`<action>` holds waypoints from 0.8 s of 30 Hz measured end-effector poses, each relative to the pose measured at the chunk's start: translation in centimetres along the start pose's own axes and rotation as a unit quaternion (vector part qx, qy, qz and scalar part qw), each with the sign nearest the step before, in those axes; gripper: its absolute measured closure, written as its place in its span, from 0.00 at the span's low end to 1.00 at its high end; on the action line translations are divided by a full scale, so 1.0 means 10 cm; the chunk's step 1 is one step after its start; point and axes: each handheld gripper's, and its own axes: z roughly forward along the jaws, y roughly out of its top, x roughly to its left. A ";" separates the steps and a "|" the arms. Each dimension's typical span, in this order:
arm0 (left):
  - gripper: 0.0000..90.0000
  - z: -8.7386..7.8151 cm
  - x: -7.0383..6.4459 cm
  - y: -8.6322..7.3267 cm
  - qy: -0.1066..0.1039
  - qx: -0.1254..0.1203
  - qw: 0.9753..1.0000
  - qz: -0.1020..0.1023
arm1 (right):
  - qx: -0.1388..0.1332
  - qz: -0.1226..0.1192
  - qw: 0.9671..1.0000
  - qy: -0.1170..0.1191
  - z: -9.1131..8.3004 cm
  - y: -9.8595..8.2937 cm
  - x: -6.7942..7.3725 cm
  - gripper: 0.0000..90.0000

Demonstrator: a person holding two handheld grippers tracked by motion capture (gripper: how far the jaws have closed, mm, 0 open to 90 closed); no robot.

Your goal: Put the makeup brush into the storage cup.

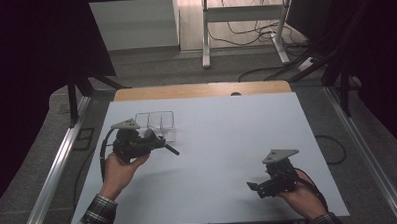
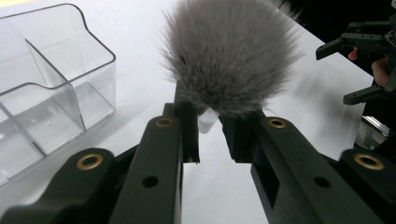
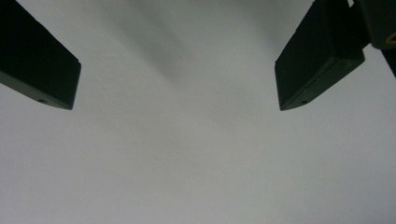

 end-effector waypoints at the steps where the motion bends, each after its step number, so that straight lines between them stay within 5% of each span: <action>1: 0.86 0.00 0.00 0.01 0.000 0.000 1.000 0.000 | 0.000 0.001 1.000 -0.002 -0.01 -0.01 -0.01 0.01; 24: 0.85 -0.15 0.07 0.12 0.033 -0.005 0.999 0.006 | 0.021 0.017 0.999 -0.031 -0.09 -0.21 -0.13 0.00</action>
